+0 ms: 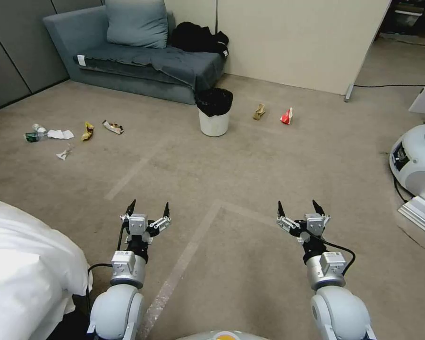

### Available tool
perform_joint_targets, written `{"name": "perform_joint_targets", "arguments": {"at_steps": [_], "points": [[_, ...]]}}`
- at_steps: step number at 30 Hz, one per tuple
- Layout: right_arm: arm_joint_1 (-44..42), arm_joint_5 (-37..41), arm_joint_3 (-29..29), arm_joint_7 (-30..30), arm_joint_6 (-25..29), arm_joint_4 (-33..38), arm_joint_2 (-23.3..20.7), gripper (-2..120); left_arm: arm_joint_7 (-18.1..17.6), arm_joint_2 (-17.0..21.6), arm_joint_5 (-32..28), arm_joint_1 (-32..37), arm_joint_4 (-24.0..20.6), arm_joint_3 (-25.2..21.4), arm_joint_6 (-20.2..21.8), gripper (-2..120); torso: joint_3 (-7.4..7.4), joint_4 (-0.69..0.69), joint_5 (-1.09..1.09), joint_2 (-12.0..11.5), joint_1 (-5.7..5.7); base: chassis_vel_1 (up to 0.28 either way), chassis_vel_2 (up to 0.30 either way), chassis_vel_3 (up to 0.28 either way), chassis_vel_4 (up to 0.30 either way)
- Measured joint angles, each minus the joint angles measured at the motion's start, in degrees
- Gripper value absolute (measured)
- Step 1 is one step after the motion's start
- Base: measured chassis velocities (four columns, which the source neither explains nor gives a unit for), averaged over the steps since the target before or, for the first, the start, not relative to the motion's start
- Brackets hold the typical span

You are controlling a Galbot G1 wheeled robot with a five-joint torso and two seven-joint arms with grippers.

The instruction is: Pick up the trash bin, then pick up the garbage from the floor and place it into the trash bin.

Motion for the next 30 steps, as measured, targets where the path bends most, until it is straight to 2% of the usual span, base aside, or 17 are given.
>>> {"name": "perform_joint_targets", "arguments": {"at_steps": [13,16,17,20,21,23,25,27,30], "points": [[-0.33,-0.05,-0.03,0.00,0.00,0.30,0.07,100,-0.01,0.00,0.08,0.10,-0.03,0.01,0.08,100,0.00,0.00,0.00,0.00,0.00,0.000,0.000,0.000,0.000],[-5.53,-1.52,-0.78,1.06,0.63,5.15,1.46,100,-1.25,-0.07,2.30,2.41,-3.95,0.44,2.89,100,0.00,-0.01,0.01,0.00,0.00,0.000,0.000,0.000,0.000],[-5.53,-1.52,-0.78,1.06,0.63,5.15,1.46,100,-1.25,-0.07,2.30,2.41,-3.95,0.44,2.89,100,0.00,-0.01,0.01,0.00,0.00,0.000,0.000,0.000,0.000],[-12.58,-3.57,-1.81,2.59,1.67,11.70,3.36,100,-3.55,-0.30,6.22,6.52,-10.67,1.33,7.91,100,-0.01,0.00,0.01,0.00,0.00,0.000,0.000,0.000,0.000],[-12.58,-3.57,-1.81,2.59,1.67,11.70,3.36,100,-3.55,-0.30,6.22,6.52,-10.67,1.33,7.91,100,-0.01,0.00,0.01,0.00,0.00,0.000,0.000,0.000,0.000],[-18.05,-5.16,-2.59,3.79,2.47,16.78,4.79,100,-5.30,-0.45,9.21,9.62,-15.76,1.96,11.72,100,-0.01,0.00,0.00,0.00,0.00,0.000,0.000,0.000,0.000],[-18.62,-5.32,-2.68,3.91,2.55,17.30,4.95,100,-5.51,-0.47,9.56,9.99,-16.36,2.02,12.17,100,-0.01,-0.01,-0.01,0.00,0.00,0.000,0.000,0.000,0.000],[-20.90,-6.00,-3.03,4.45,2.88,19.40,5.56,100,-7.94,-0.70,11.74,13.67,-22.35,3.81,16.88,100,-0.01,0.02,0.03,0.00,0.00,0.000,0.000,0.000,0.000],[-21.03,-6.06,-3.05,4.49,2.90,19.51,5.58,100,-8.67,-0.80,11.56,14.43,-23.52,4.84,18.16,100,-0.01,0.01,-0.01,0.00,0.00,0.000,0.000,0.000,0.000]]}}
